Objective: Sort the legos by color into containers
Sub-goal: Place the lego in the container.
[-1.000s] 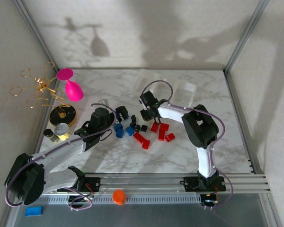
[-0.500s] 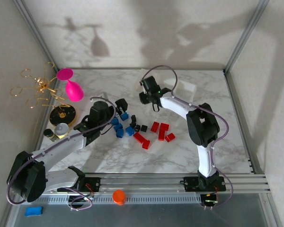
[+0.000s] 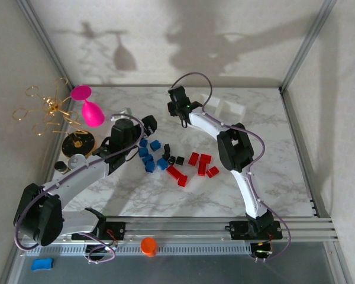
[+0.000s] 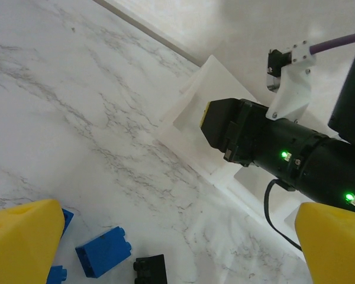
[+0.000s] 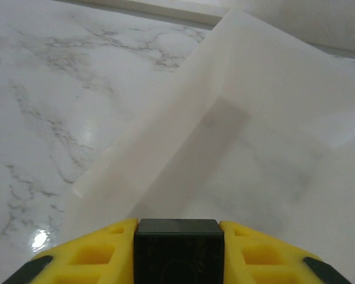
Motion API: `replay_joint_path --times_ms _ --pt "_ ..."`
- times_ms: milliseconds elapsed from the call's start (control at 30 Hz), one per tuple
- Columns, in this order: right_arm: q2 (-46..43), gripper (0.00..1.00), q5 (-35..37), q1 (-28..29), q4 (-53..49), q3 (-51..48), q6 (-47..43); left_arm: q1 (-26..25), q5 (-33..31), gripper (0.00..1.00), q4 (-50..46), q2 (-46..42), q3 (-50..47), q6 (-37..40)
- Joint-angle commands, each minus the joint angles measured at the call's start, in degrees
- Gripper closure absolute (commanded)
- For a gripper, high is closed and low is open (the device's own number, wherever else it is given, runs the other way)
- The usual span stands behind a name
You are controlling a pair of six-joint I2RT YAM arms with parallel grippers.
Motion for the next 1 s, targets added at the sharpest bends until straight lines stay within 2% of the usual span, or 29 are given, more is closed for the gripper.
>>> replay_joint_path --times_ms 0,600,800,967 --pt "2.51 0.80 1.95 -0.24 -2.06 4.42 0.01 0.71 0.54 0.00 -0.64 0.57 1.68 1.11" --pt "1.33 0.78 2.43 1.66 -2.42 -2.07 -1.48 0.93 -0.64 0.00 -2.19 -2.84 0.09 1.02" --pt "-3.29 0.77 -0.26 3.02 -0.93 -9.08 -0.58 0.93 -1.92 0.01 -3.74 -4.90 -0.20 1.19" --pt "-8.57 0.75 0.74 4.02 1.31 -16.34 1.12 0.93 -2.36 0.00 -3.71 -6.96 -1.81 0.67"
